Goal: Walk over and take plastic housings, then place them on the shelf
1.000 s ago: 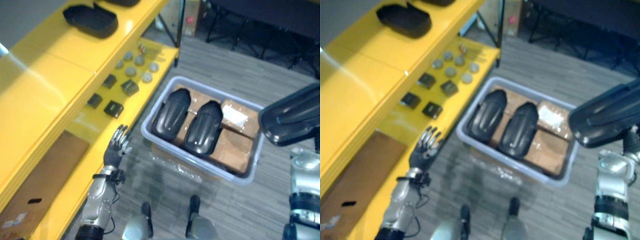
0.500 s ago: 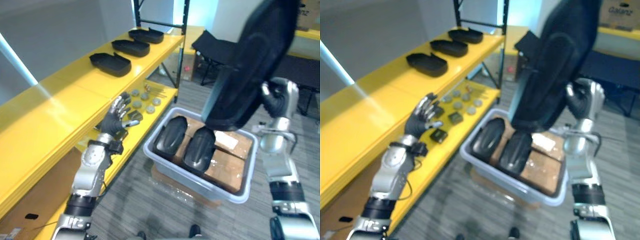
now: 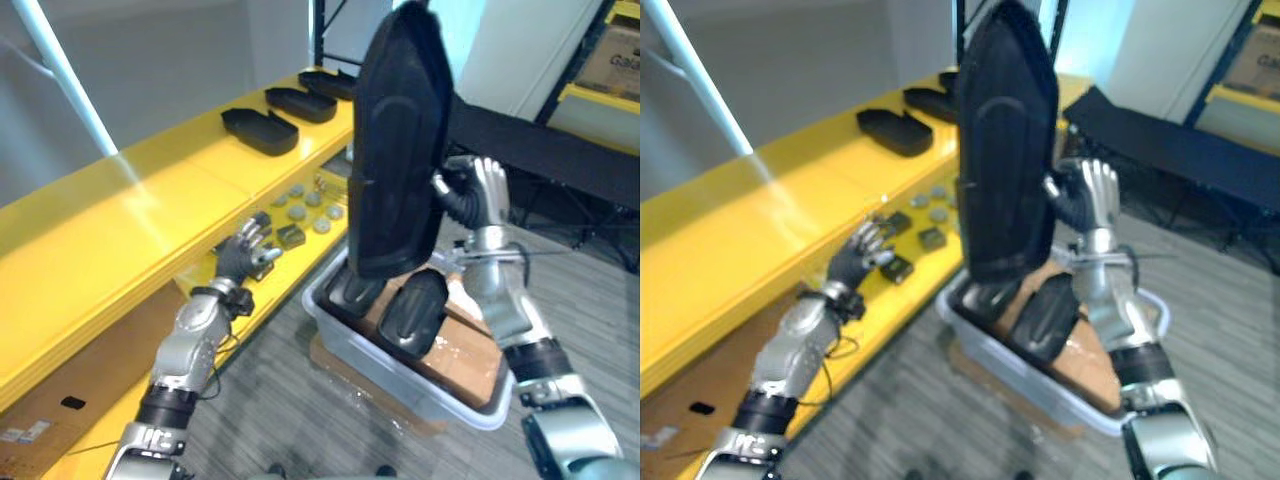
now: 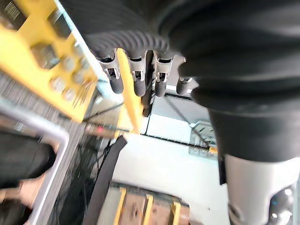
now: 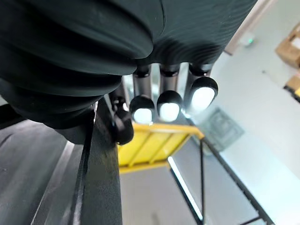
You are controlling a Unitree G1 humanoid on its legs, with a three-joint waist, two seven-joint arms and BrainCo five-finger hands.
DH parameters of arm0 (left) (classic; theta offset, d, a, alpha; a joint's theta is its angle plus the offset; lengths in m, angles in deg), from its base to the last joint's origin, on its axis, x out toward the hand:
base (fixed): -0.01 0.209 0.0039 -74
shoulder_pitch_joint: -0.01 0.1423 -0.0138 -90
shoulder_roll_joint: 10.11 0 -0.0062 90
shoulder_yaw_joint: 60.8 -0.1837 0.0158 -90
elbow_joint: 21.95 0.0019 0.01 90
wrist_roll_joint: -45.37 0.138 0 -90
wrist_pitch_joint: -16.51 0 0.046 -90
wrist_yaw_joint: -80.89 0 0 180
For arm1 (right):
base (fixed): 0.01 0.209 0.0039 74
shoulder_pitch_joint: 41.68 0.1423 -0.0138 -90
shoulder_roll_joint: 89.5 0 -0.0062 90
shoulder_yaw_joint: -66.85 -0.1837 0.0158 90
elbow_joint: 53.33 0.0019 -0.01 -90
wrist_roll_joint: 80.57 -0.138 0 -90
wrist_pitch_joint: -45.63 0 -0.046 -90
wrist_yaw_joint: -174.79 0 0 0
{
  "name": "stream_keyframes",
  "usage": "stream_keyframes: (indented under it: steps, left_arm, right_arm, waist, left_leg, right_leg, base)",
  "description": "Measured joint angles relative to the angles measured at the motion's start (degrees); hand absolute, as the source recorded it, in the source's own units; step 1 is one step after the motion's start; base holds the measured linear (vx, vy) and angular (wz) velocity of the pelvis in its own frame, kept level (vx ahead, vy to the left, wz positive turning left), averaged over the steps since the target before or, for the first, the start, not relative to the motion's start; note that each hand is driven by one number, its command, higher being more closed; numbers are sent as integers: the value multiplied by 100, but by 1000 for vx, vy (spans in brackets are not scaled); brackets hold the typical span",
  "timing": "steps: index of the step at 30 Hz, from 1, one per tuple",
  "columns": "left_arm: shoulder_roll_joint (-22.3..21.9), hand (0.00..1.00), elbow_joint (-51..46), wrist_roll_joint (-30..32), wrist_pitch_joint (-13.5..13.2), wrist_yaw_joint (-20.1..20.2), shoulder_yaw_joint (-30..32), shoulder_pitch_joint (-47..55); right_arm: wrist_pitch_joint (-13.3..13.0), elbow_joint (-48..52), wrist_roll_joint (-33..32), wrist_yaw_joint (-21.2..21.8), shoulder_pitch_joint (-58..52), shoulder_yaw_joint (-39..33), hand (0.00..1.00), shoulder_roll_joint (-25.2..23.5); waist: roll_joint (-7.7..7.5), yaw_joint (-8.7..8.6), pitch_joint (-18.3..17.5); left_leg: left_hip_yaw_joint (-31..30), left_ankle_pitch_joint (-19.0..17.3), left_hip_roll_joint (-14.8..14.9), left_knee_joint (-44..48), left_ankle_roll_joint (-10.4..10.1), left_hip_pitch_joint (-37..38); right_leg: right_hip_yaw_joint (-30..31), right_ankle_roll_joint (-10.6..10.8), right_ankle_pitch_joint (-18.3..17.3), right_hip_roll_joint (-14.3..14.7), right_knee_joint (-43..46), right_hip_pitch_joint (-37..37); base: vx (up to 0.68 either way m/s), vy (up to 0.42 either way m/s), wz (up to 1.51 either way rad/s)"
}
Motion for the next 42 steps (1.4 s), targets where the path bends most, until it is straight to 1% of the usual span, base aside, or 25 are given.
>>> stream_keyframes:
  steps: [2, 4, 6, 12, 14, 16, 21, 23, 25, 26, 31, 32, 34, 36, 38, 39, 42]
  left_arm:
    - [-55, 0, 0, -246, 16, 62, -103, 0]
    - [-169, 0, 0, -302, 18, 133, -121, 0]
    - [-187, 0, 0, -453, -3, 176, -272, -2]
    - [-298, 0, 1, -451, -43, 178, -589, -32]
    - [-390, 0, 3, -447, -53, 178, -593, -68]
    - [-416, 0, 37, -446, -96, 177, -746, -172]
    - [-603, 0, 310, -409, -127, 169, -967, -277]
    - [-638, 0, 314, -386, -203, 167, -1028, -280]
    - [-652, 0, 319, -339, -217, 161, -1059, -284]
    - [-652, 0, 331, -216, -226, 158, -1092, -292]
    - [-654, 0, 393, -155, -271, 133, -1191, -293]
    - [-655, 100, 397, -61, -282, 108, -1195, -293]
    - [-655, 100, 399, 93, -357, 27, -1210, -293]
    - [-656, 100, 403, 296, -469, -54, -1234, -293]
    - [-658, 100, 427, 337, -476, -88, -1244, -293]
    - [-649, 100, 472, 479, -500, -114, -1218, -293]
    - [-639, 100, 608, 681, -594, -250, -1211, -292]
  right_arm:
    - [-45, -104, 47, -8, 0, 93, 100, -35]
    - [-45, -200, 163, -9, 1, 205, 100, -79]
    - [-51, -231, 208, -9, 6, 375, 100, -142]
    - [-71, -600, 338, -9, 141, 713, 100, -256]
    - [-71, -608, 415, -9, 144, 767, 100, -269]
    - [-83, -631, 418, -9, 154, 932, 100, -290]
    - [-119, -918, 423, -7, 174, 1182, 100, -416]
    - [-119, -1021, 423, -7, 185, 1185, 100, -472]
    - [-119, -1058, 423, -7, 187, 1254, 100, -488]
    - [-119, -1073, 424, -7, 188, 1319, 100, -493]
    - [-115, -1274, 423, -9, 266, 1411, 100, -534]
    - [-114, -1294, 422, -17, 267, 1414, 100, -547]
    - [-113, -1334, 422, -30, 276, 1417, 100, -573]
    - [-114, -1431, 421, -143, 307, 1441, 100, -585]
    - [-114, -1437, 421, -176, 310, 1466, 100, -592]
    - [-114, -1441, 420, -269, 311, 1531, 100, -582]
    - [-114, -1441, 419, -280, 311, 1558, 100, -591]
  waist:
    - [-15, -2, -15]
    - [-34, 3, -35]
    - [-39, 2, -44]
    - [-37, 2, -46]
    - [-37, 7, -46]
    - [-31, 8, -49]
    - [39, 15, -143]
    - [40, 22, -144]
    - [40, 21, -144]
    - [40, 21, -144]
    - [40, 45, -144]
    - [40, 51, -144]
    - [40, 56, -144]
    - [40, 59, -144]
    - [40, 58, -144]
    - [41, 58, -144]
    - [40, 62, -144]
  left_leg:
    - [-26, 43, 0, -60, -4, 41]
    - [-37, 46, 0, -51, -6, 40]
    - [-37, 46, 0, -41, -6, 39]
    - [-39, 57, 13, -37, -12, 37]
    - [-41, 58, 21, -37, -14, 36]
    - [-43, 62, 32, -38, -20, 36]
    - [-50, 64, 29, -42, -22, 33]
    - [-55, 65, 35, -39, -23, 33]
    - [-55, 65, 34, -36, -24, 33]
    - [-56, 65, 35, -35, -24, 33]
    - [-63, 67, 37, -33, -26, 32]
    - [-64, 67, 38, -33, -26, 32]
    - [-65, 67, 36, -33, -26, 31]
    - [-67, 67, 35, -32, -26, 30]
    - [-67, 67, 36, -31, -26, 30]
    - [-68, 67, 39, -29, -26, 30]
    - [-69, 67, 39, -26, -26, 30]
  right_leg:
    - [-24, -4, 3, 4, 0, 1]
    - [-31, -8, 6, 5, 0, 3]
    - [-31, -14, 10, 4, 0, 6]
    - [-31, -32, 23, 20, 0, 6]
    - [-31, -33, 24, 27, 0, 6]
    - [-32, -33, 24, 36, 0, 6]
    - [-40, -33, 24, 36, 0, 4]
    - [-42, -33, 24, 43, 0, 5]
    - [-42, -33, 24, 63, 0, 5]
    - [-42, -34, 24, 64, 0, 6]
    - [-49, -35, 25, 67, 0, 7]
    - [-50, -35, 25, 68, 0, 7]
    - [-52, -35, 25, 68, 0, 7]
    - [-55, -35, 25, 68, 0, 8]
    - [-55, -35, 25, 68, 0, 7]
    - [-55, -36, 25, 68, 0, 8]
    - [-56, -36, 25, 67, 0, 9]
  base:
    - [-15, -8, 7]
    - [-4, -2, 2]
    - [0, 0, 0]
    - [-29, -3, 0]
    - [0, 0, 0]
    - [0, 0, 0]
    - [0, 0, 0]
    - [0, 0, 0]
    - [0, 0, 0]
    - [0, 0, 0]
    - [0, 0, 0]
    - [0, 0, 0]
    - [0, 0, 0]
    - [0, 0, 0]
    - [0, 0, 0]
    - [0, 0, 0]
    - [0, 0, 0]
